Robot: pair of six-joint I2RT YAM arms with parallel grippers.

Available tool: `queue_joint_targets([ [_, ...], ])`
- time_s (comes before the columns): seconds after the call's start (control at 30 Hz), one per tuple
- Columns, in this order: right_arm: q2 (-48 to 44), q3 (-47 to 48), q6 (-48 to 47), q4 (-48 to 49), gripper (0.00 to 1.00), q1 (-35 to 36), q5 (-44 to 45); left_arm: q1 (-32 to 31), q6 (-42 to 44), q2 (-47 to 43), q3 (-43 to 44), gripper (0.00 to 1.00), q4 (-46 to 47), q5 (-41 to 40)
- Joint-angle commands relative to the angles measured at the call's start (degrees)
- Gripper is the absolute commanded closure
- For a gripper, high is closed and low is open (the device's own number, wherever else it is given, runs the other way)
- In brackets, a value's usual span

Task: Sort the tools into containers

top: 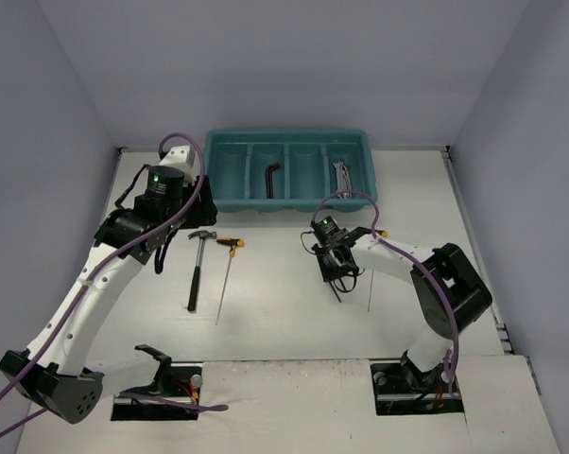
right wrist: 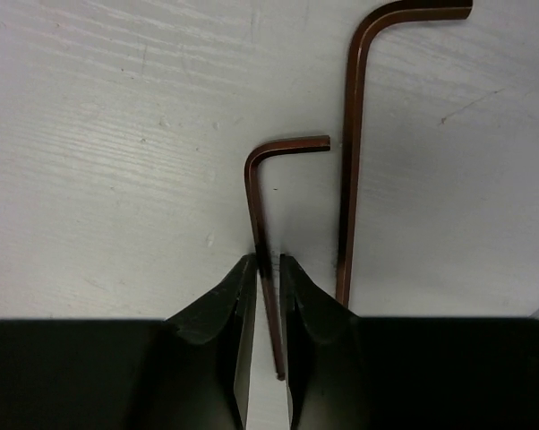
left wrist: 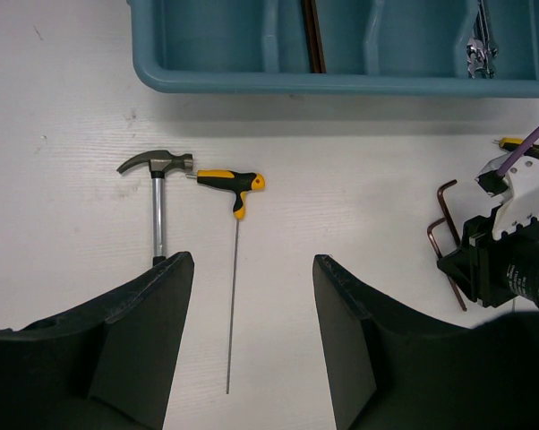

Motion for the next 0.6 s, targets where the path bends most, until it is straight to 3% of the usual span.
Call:
queue_joint_targets([
  [0.0,3.39,-1.34,3.21,-0.9,0.96,3.92,0.9,0.47,0.31,-2.26,0.8,0.47,1.62,-0.54],
  [0.03,3.6,-0.62,3.65,-0.91,1.0,5.55,2.22,0.46,0.31,-2.43,0.72,0.47,1.53,-0.69],
  [0.23,1.03,8.84,6.5,-2.9,1.0,11.43,2.93,0.38,0.86,-3.98,0.81,0.47,0.29,-1.64],
  [0.43,-0.83,28.72,6.79,-4.55,1.0,11.82,5.98,0.52,2.21,-6.78,-0.75,0.47,-2.2,-4.3],
  [0.57,5.45,45.36,5.39,-4.58,1.0,9.25,5.88,0.62,1.84,-9.73,-3.41,0.47,-3.57,-4.8],
])
